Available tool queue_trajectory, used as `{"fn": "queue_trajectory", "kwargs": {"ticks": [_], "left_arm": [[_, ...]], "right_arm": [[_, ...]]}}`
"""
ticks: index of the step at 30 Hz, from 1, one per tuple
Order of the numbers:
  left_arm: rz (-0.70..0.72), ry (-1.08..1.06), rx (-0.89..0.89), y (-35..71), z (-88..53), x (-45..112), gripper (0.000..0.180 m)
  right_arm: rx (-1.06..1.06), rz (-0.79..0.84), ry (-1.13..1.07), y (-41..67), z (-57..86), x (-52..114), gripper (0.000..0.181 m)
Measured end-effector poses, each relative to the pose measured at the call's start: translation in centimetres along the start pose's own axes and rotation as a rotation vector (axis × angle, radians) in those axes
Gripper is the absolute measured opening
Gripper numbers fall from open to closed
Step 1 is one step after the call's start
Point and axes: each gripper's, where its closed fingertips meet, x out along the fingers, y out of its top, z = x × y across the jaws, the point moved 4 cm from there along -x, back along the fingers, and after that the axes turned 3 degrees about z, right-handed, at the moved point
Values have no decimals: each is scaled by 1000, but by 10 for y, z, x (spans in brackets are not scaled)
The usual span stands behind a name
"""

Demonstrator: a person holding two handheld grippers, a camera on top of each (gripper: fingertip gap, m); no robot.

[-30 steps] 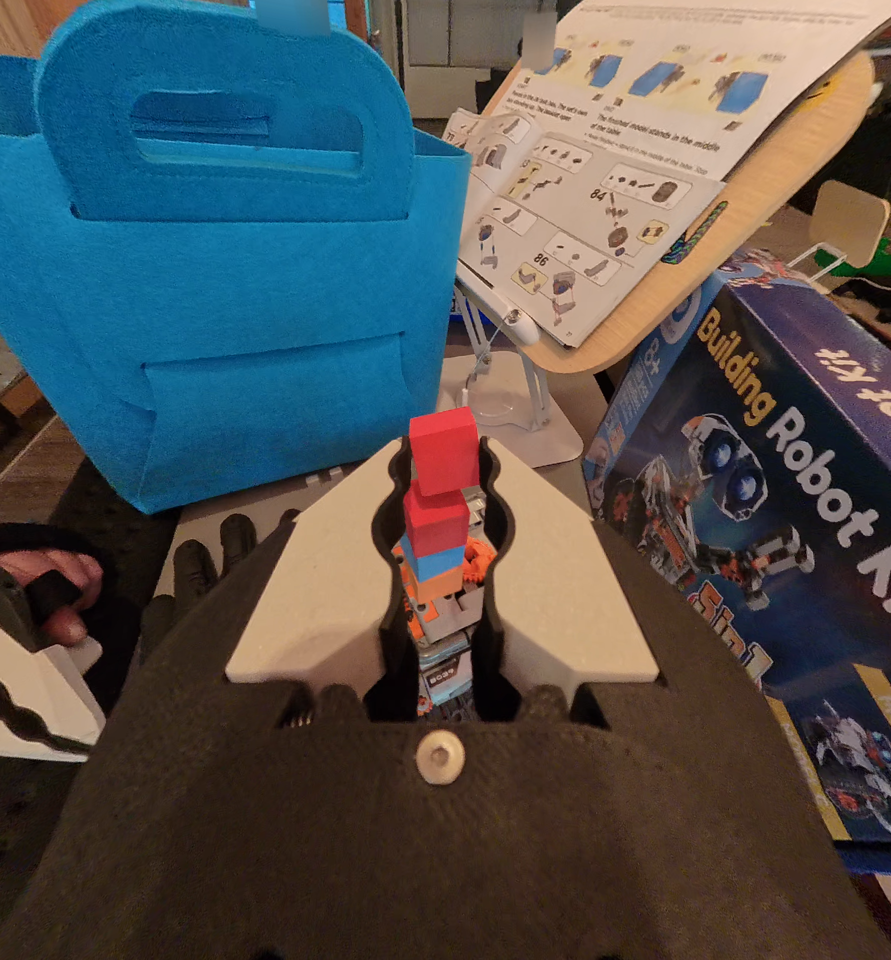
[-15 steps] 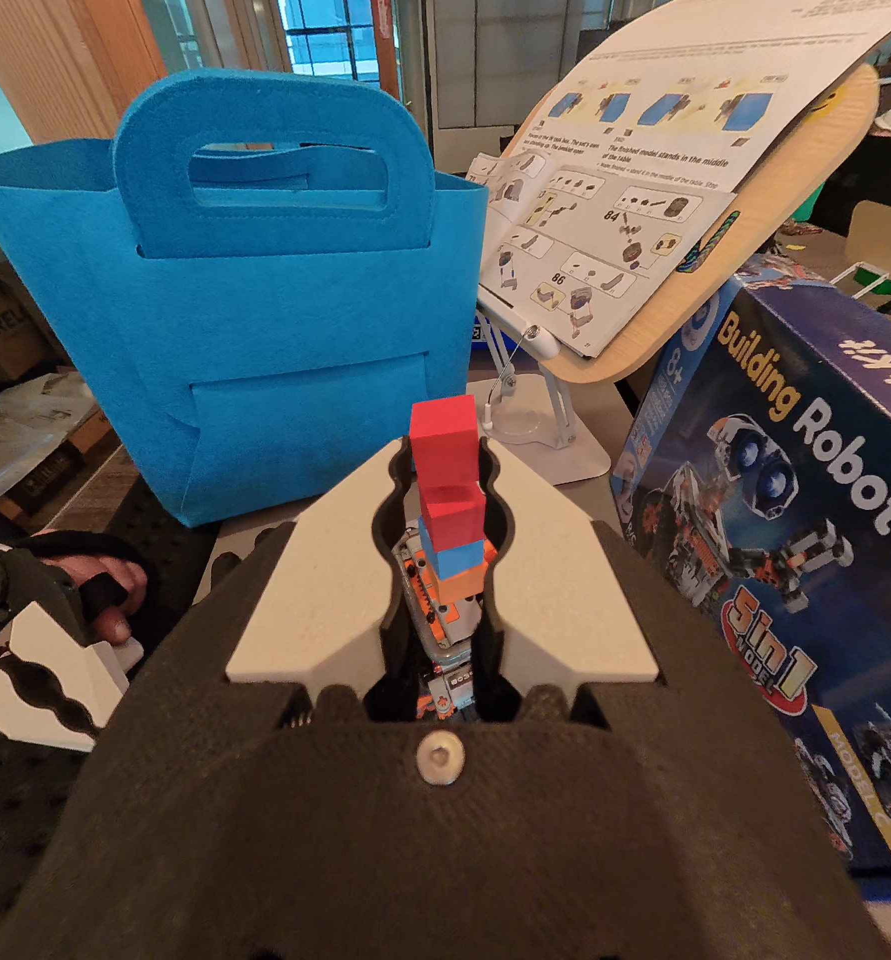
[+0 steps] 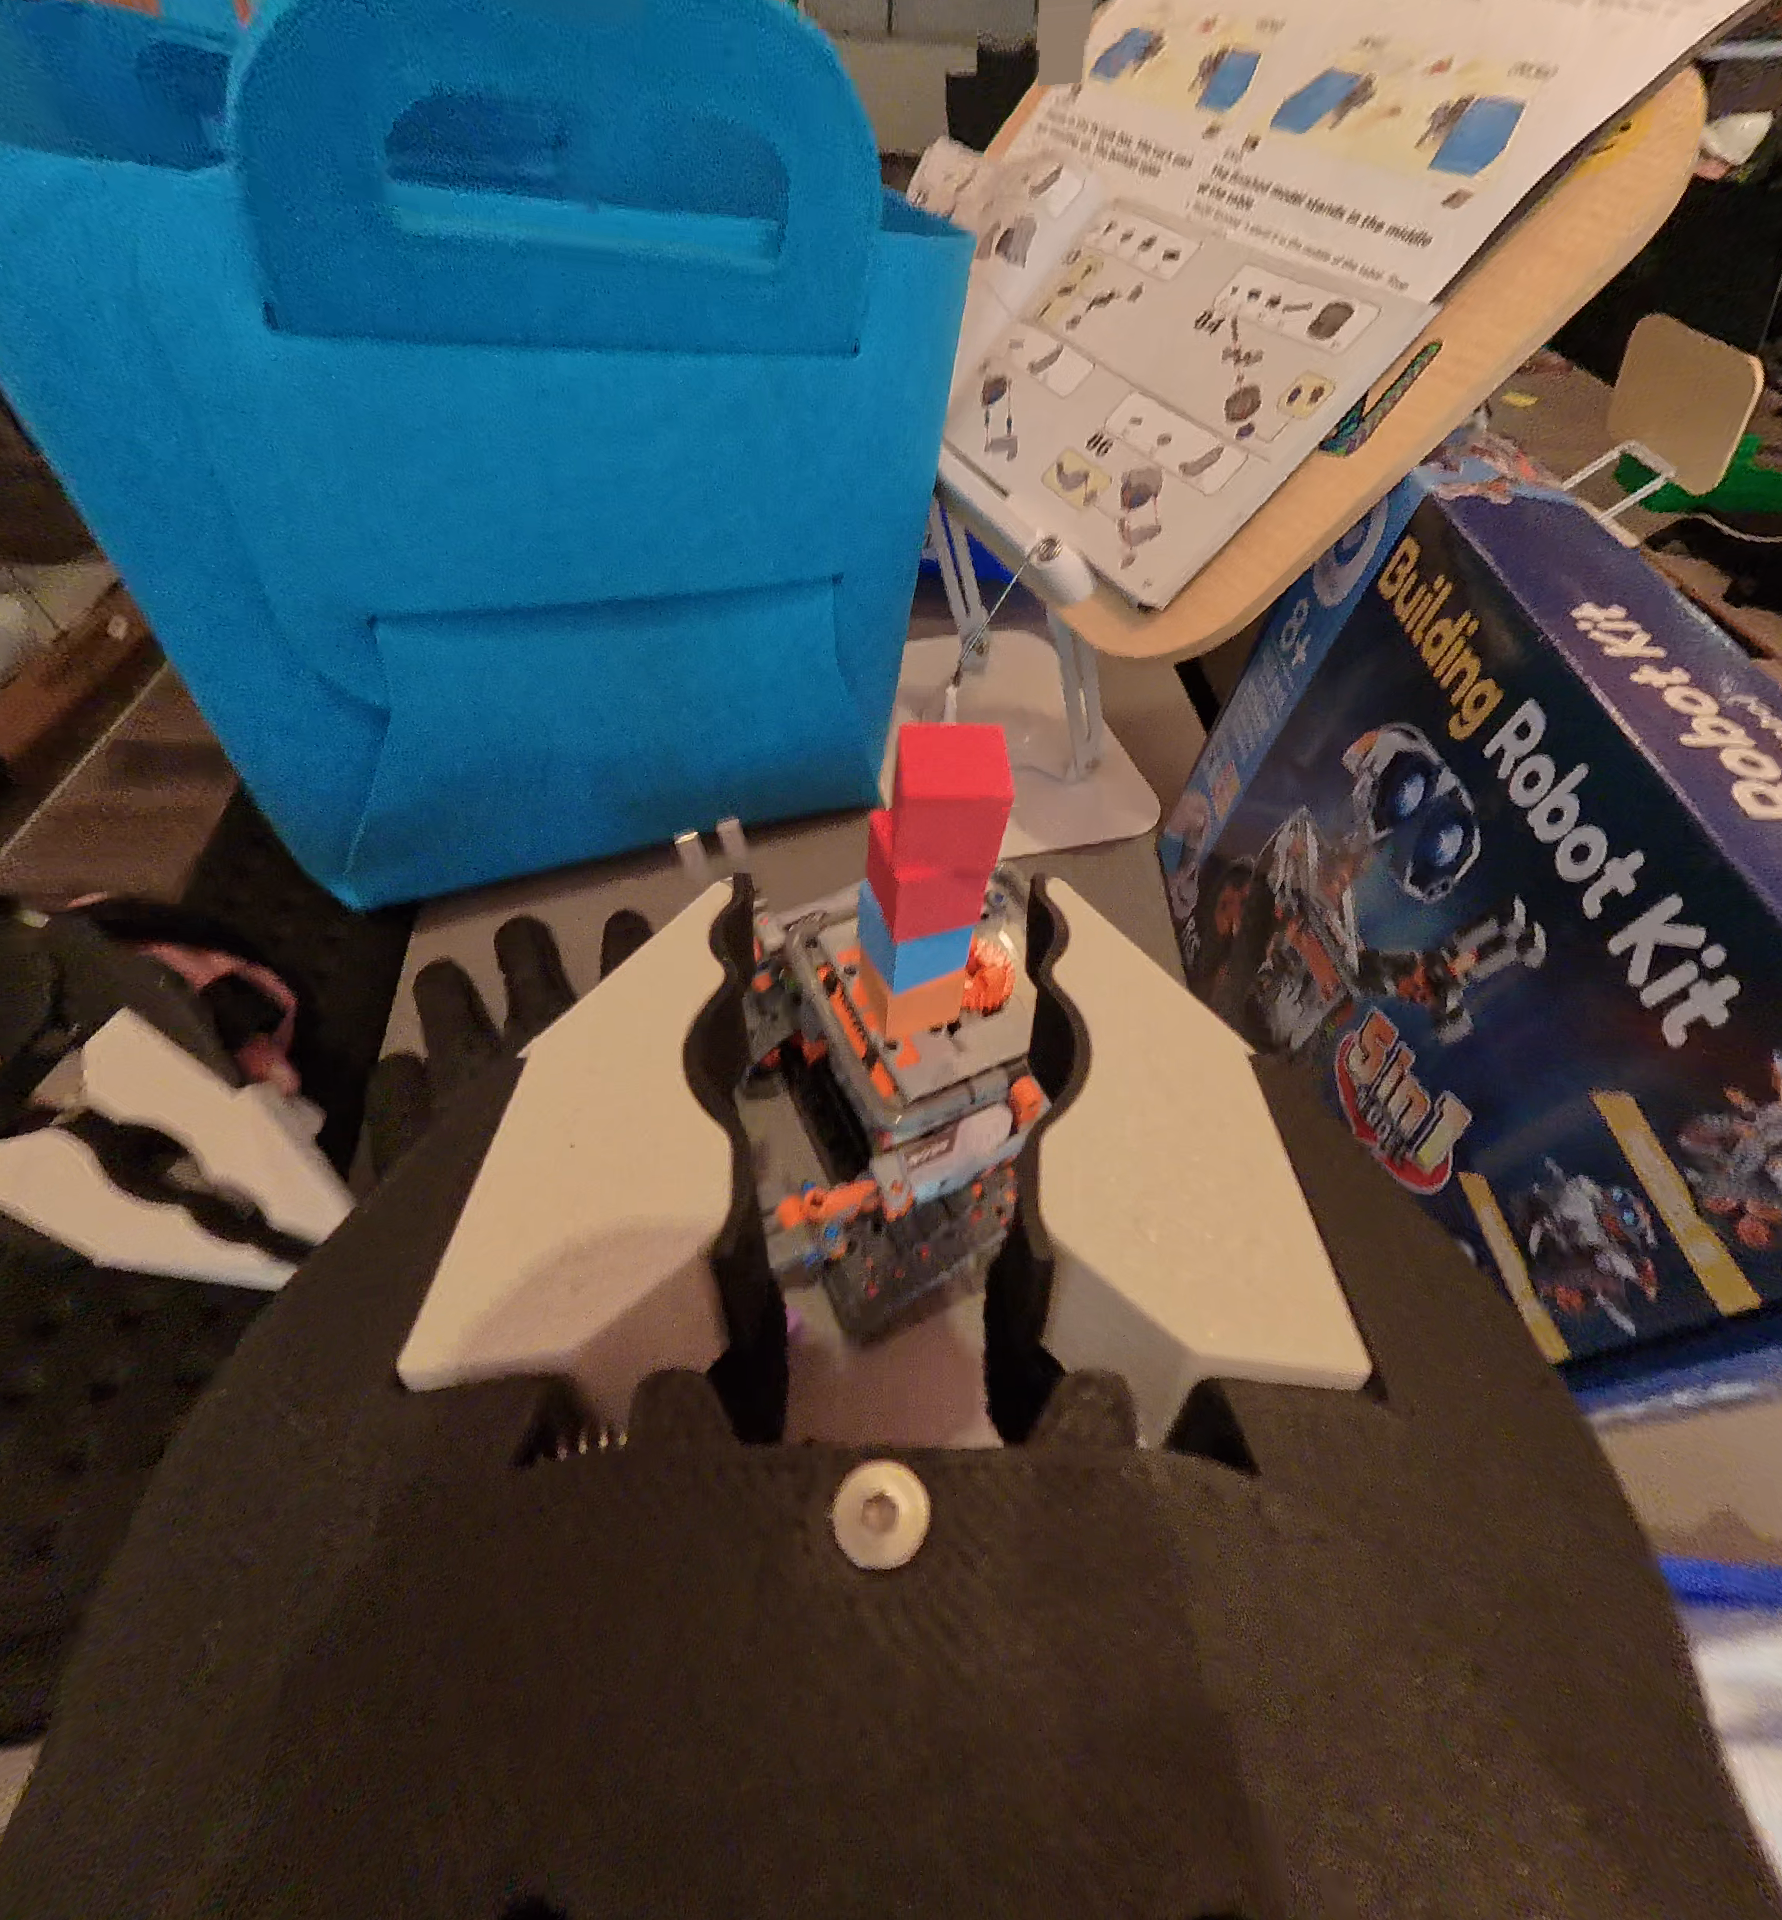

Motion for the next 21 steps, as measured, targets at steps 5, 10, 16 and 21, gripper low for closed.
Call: {"fn": "queue_trajectory", "kwargs": {"ticks": [5,10,16,21], "left_arm": [[-36,4,-78,3,-12,9,25],[-24,-31,-180,33,-38,43,30],[-159,-45,-334,10,-59,91,40],[-330,-111,-391,-14,-52,111,48]], "right_arm": [[-12,-110,-19,-18,-21,-30,48],[3,-111,-24,-31,-38,-51,45],[41,-180,-23,-55,-33,-54,44],[60,-160,1,-48,-23,-53,40]]}}
